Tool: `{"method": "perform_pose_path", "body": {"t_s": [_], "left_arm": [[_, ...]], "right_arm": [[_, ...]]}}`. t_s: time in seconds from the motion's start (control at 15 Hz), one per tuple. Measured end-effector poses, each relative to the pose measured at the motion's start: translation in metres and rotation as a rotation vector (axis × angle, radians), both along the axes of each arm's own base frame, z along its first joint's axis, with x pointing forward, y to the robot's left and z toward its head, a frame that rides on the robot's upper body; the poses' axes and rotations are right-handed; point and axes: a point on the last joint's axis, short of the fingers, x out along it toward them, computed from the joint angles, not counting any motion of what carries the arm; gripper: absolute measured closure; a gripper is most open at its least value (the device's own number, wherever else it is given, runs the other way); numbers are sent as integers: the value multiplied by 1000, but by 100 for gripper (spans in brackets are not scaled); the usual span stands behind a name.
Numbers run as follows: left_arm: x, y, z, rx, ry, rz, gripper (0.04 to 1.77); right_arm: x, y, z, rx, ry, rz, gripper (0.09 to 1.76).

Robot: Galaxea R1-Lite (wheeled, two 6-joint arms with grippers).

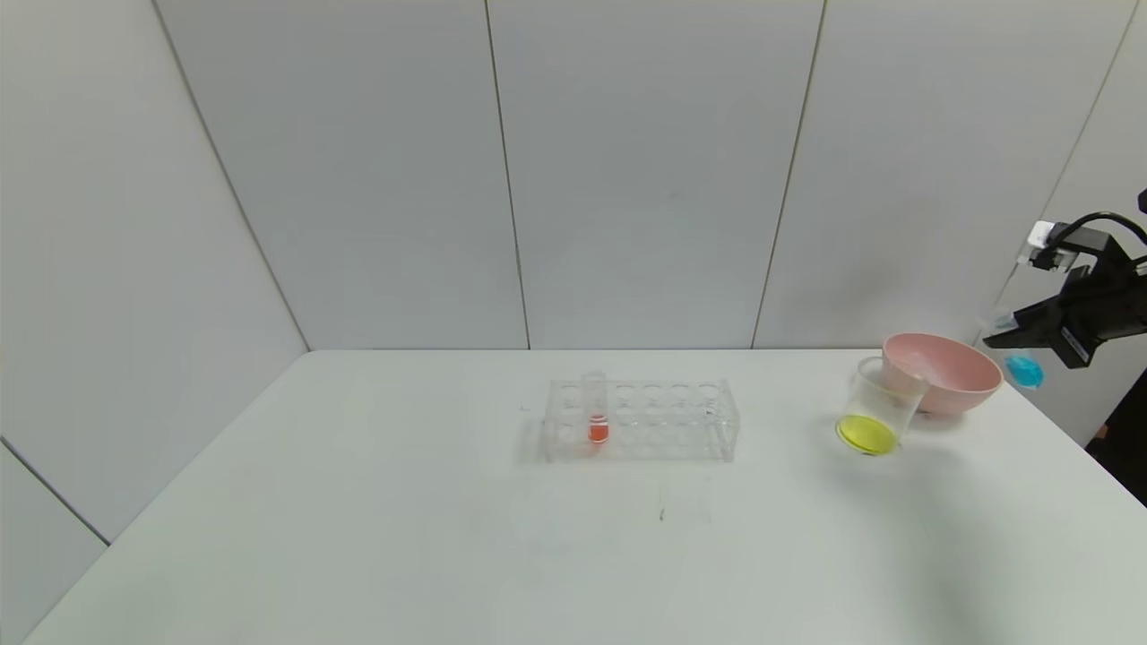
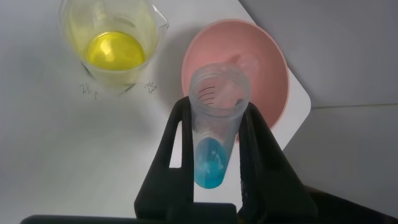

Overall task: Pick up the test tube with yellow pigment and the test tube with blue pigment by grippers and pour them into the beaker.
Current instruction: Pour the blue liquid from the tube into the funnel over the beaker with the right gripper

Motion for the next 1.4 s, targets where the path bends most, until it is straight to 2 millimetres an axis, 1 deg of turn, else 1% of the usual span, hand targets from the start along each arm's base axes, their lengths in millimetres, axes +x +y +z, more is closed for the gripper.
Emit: {"method": "perform_pose_path", "body": {"t_s": [0.13,0.27,0.4,0.67,1.13,1.4], "left_arm": [[0,0,0,0,0,0,5],[0,0,0,0,0,0,5],[0,0,0,0,0,0,5],[0,0,0,0,0,0,5],[0,0,0,0,0,0,5],[0,0,0,0,0,0,5]], "right_arm": [[10,7,4,-5,-2,22,137],[17,17,3,-33,5,30,137],[22,27,1,-93,30,1,137],[25,44,0,-178,69,-30,137],[29,85,0,-333,113,-46,137],[29,99,-1,-417,133,-66,137]]}}
